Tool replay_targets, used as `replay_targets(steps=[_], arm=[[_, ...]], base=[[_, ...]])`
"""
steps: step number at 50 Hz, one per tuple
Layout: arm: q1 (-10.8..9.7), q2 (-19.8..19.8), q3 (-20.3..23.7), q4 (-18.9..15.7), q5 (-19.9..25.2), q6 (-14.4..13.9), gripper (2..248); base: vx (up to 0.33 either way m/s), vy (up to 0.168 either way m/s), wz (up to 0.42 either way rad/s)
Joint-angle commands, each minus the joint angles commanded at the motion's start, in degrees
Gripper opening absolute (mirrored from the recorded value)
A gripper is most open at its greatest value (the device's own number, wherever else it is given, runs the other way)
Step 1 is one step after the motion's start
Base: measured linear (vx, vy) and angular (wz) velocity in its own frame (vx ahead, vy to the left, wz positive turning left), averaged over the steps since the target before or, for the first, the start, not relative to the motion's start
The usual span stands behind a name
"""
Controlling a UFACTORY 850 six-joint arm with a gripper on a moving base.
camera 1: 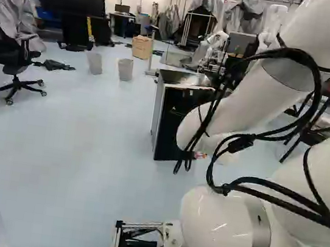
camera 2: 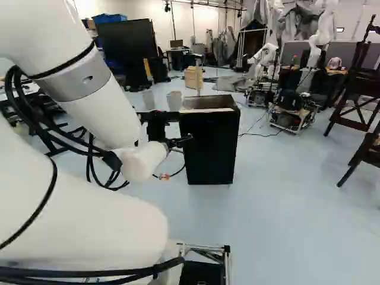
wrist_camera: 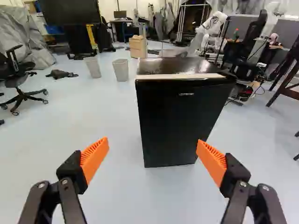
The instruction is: Grab a drink from the fridge
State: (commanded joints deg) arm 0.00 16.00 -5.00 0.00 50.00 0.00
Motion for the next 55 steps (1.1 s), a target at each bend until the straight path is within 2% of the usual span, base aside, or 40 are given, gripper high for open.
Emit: replay_targets(steps=[55], arm=[[0.0,0.0,0.0,0.0,0.0,0.0,247]], base=[[0.020,0.001,-0.002]])
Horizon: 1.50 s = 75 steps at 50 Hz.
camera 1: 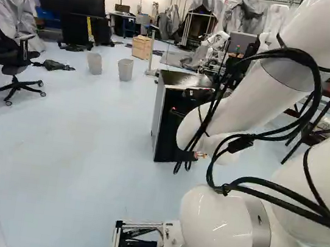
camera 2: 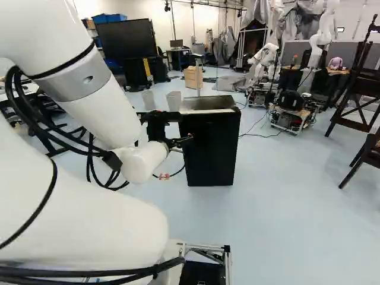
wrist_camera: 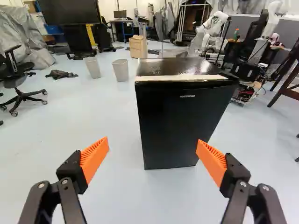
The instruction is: Grab a drink from the fridge
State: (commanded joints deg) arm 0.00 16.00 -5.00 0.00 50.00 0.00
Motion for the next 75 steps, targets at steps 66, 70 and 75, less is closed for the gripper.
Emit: replay_targets(steps=[66,70,75], arm=[[0.0,0.0,0.0,0.0,0.0,0.0,247],[0.0,0.0,0.0,0.0,0.0,0.0,247],[0.0,0.0,0.0,0.0,0.0,0.0,247]], base=[[0.071,0.024,-0.013],[0.069,0.027,-0.010],[0.065,0.027,-0.016]])
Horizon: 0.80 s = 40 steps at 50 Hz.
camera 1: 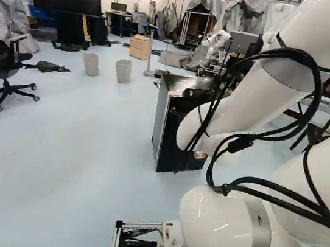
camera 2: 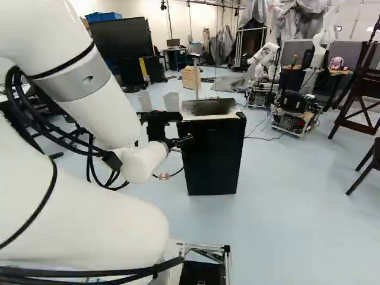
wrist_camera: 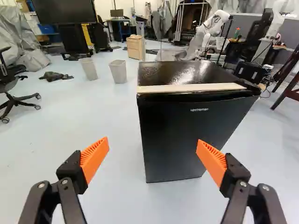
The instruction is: Grab a drink from the fridge
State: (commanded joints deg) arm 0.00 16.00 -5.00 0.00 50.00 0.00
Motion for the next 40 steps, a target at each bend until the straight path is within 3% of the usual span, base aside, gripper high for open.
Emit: replay_targets(steps=[40], arm=[[0.0,0.0,0.0,0.0,0.0,0.0,247]], base=[[0.050,0.025,-0.009]])
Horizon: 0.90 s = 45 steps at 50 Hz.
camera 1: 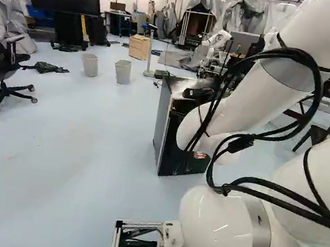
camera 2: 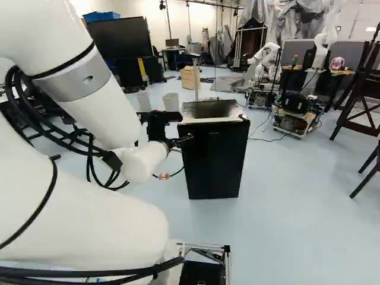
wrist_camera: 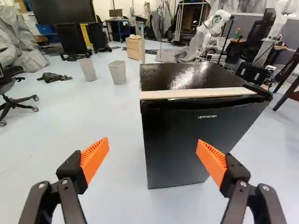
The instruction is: Grab a drink from the fridge
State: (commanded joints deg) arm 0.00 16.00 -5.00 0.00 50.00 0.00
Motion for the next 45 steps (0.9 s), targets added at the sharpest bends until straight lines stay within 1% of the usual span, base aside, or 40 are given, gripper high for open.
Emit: replay_targets(steps=[28,45], arm=[[0.0,0.0,0.0,0.0,0.0,0.0,247],[0.2,0.0,0.0,0.0,0.0,0.0,247]], base=[[0.047,0.024,-0.010],[0.003,0.002,0.001]])
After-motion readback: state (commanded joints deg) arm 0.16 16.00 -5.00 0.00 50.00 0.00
